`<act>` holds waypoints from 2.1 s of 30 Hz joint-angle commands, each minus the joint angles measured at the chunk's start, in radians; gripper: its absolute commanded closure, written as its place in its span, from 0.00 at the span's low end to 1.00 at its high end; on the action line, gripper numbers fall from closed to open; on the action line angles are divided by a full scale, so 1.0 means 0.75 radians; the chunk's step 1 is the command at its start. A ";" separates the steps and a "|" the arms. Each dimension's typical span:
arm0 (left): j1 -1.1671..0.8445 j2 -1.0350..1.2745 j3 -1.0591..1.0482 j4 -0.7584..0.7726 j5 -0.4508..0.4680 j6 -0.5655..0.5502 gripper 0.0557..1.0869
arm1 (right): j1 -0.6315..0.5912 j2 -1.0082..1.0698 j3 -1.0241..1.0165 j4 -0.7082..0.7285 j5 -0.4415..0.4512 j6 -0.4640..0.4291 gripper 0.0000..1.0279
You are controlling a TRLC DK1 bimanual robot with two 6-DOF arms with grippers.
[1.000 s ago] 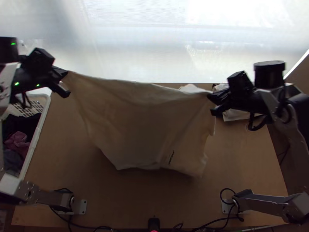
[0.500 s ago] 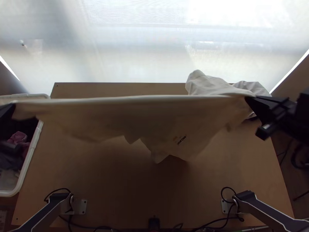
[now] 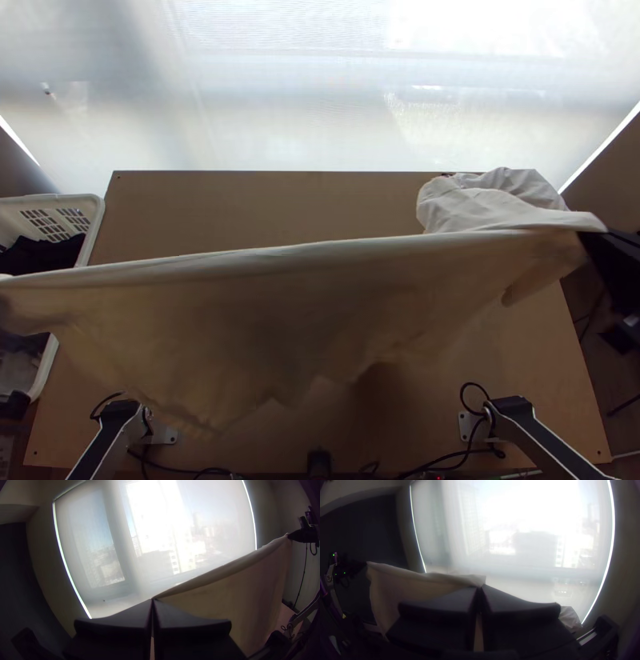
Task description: Fold the t-shirt
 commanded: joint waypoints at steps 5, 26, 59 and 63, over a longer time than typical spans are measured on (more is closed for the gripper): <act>0.069 -0.084 0.010 0.019 0.119 -0.106 0.96 | -0.242 -0.078 0.104 -0.082 -0.190 0.060 0.97; 0.040 -0.223 -0.794 0.549 0.471 -0.309 0.96 | -0.342 -0.133 -0.412 0.207 -0.340 0.246 0.97; 0.013 -0.223 -0.665 0.676 0.710 -0.456 0.96 | -0.109 -0.166 -0.408 0.199 -0.528 0.381 0.97; 0.054 -0.203 -0.596 0.684 0.720 -0.530 0.96 | -0.122 -0.157 -0.303 0.201 -0.528 0.398 0.97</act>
